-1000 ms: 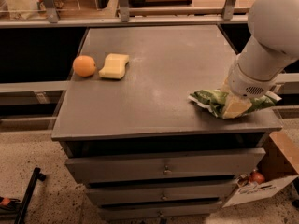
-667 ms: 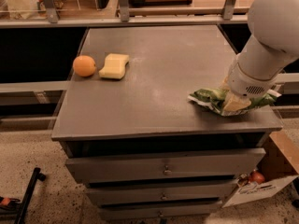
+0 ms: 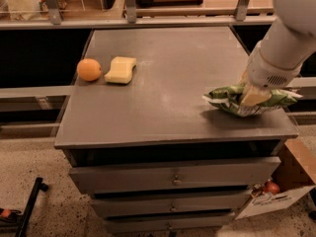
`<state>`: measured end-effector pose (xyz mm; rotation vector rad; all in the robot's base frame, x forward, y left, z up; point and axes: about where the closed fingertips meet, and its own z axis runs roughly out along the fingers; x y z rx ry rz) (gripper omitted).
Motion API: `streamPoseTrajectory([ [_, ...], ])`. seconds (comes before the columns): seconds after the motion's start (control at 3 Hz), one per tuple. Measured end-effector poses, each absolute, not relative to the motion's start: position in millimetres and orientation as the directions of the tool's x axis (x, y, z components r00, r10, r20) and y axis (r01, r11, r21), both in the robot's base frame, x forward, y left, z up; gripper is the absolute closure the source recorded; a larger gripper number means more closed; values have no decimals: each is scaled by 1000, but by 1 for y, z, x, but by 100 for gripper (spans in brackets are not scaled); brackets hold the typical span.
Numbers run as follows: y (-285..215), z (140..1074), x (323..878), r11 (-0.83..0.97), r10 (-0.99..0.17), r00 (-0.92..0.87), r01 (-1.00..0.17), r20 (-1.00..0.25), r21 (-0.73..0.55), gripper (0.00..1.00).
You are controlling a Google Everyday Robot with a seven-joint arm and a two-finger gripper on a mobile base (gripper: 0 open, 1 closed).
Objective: Pick green jalapeno chip bag
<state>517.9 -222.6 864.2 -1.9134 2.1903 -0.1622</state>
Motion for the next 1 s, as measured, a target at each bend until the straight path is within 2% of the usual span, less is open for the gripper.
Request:
streamPoseTrajectory([
  [0.33,-235,913,540,165,-981,-130,-946,-141,-278,100],
  [0.67,-246,936,550,160,-971,-107,-957,-215,-244,100],
  [1.0,-244,965,556,166,-962,-92,-944,-256,-284,100],
])
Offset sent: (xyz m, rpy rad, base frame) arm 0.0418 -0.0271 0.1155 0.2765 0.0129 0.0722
